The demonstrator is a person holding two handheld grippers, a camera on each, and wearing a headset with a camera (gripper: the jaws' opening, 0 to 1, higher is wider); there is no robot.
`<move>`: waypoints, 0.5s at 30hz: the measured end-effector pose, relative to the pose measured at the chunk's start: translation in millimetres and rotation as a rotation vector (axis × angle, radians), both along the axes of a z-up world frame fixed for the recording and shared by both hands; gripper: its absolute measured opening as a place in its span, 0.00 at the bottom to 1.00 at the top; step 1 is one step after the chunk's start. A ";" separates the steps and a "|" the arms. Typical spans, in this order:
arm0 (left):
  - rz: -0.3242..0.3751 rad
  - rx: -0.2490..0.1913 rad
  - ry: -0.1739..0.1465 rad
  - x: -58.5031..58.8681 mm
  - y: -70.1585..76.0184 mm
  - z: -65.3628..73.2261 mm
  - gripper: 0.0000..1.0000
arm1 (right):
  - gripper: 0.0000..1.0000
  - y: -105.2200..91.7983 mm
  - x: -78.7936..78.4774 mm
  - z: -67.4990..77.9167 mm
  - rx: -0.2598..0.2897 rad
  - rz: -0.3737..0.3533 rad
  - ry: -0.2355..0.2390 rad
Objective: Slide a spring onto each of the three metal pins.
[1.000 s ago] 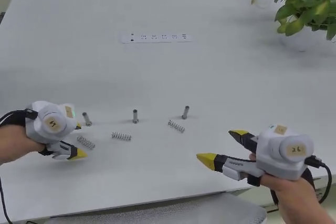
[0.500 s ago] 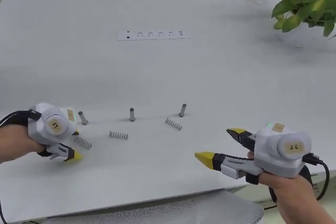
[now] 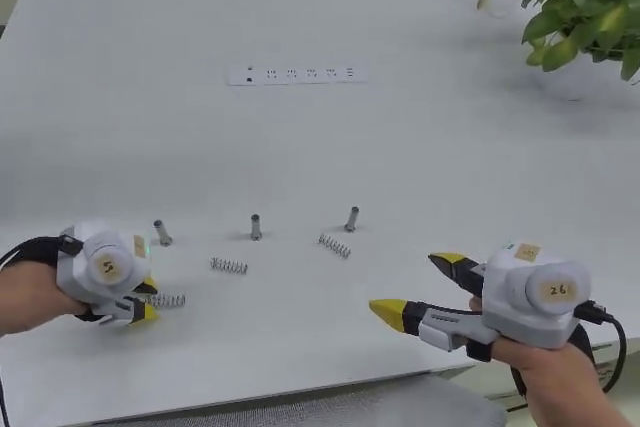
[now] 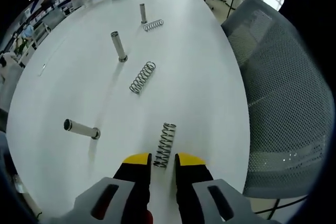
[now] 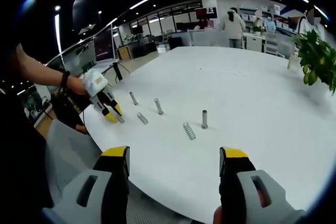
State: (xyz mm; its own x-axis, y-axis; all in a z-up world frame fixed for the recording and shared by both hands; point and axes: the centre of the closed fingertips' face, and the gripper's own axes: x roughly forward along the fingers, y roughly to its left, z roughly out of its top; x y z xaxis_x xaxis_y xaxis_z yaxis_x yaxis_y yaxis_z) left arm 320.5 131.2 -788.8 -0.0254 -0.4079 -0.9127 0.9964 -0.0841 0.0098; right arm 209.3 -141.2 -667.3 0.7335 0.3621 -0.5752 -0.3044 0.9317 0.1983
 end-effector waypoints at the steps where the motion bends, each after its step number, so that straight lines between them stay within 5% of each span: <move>1: 0.005 -0.001 -0.002 0.3 0.4 -0.3 0.10 | 0.68 0.8 0.8 0.4 0.002 0.002 -0.002; 15: 0.035 -0.004 -0.012 -4.7 -2.8 -2.6 0.02 | 0.68 5.7 -0.7 0.2 0.005 0.018 -0.006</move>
State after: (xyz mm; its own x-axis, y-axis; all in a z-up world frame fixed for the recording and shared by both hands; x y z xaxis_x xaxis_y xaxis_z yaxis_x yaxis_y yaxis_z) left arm 315.7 128.4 -791.3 0.0003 -0.4118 -0.9113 0.9985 -0.0492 0.0226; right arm 208.5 -135.5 -667.1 0.7301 0.3784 -0.5690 -0.3224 0.9249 0.2014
